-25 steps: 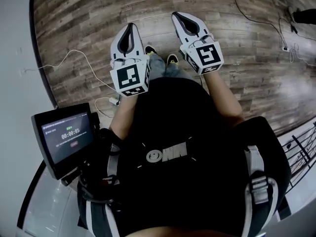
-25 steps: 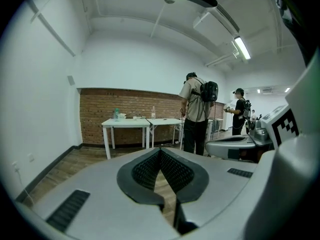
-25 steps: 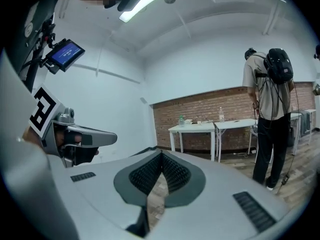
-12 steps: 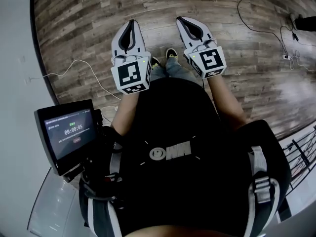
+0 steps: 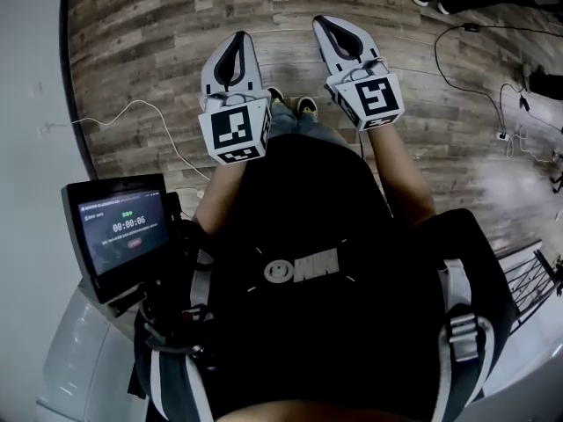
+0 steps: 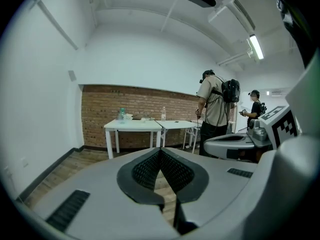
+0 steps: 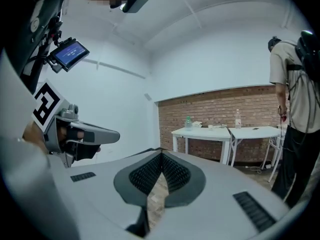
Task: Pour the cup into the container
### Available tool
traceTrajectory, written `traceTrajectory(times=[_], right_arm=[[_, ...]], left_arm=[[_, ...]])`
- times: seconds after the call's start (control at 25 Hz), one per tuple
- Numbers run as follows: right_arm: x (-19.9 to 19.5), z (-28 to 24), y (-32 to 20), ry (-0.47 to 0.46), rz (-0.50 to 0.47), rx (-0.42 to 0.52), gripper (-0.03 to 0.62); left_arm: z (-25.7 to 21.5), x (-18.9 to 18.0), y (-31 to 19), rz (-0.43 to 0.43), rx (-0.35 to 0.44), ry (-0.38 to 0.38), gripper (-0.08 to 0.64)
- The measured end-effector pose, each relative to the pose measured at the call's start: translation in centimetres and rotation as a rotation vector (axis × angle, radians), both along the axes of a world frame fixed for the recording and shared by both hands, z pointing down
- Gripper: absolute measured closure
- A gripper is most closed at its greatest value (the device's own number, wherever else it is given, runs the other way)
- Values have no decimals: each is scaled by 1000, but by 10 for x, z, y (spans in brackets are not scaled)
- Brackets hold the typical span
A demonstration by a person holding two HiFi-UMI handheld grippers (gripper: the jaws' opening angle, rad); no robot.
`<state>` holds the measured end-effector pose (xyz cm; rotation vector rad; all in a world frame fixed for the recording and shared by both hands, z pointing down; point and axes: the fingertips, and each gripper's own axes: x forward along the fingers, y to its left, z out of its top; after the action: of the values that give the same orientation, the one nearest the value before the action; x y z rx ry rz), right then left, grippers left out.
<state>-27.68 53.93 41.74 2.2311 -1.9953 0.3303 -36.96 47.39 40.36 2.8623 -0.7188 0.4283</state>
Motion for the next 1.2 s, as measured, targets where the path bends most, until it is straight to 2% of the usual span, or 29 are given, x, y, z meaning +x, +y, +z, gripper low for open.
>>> traceTrajectory(times=[0.2, 0.32, 0.44, 0.64, 0.76, 0.84, 0.92, 1.04, 1.2], right_arm=[[1, -5, 9, 42, 25, 11, 588], [41, 1, -1, 14, 57, 14, 588], [88, 7, -31, -16, 45, 20, 588], [107, -4, -54, -1, 35, 75, 588], [111, -14, -55, -12, 59, 97, 586], [121, -14, -68, -5, 72, 77, 588], [140, -7, -95, -4, 102, 40, 588], [175, -2, -127, -34, 131, 40, 587], [201, 4, -130, -74, 150, 43, 588]], left_arm=[[-16, 4, -7, 12, 50, 47, 566], [-14, 43, -25, 22, 63, 18, 566], [-16, 90, -53, 21, 77, -5, 566], [-25, 102, -58, 34, 114, 15, 566], [-29, 102, -61, 35, 112, 29, 566], [-29, 112, -80, 43, 110, 36, 566], [-22, 130, -117, 51, 91, 26, 566], [-10, 170, -161, 76, 68, 8, 566], [-12, 206, -163, 104, 79, -13, 566]])
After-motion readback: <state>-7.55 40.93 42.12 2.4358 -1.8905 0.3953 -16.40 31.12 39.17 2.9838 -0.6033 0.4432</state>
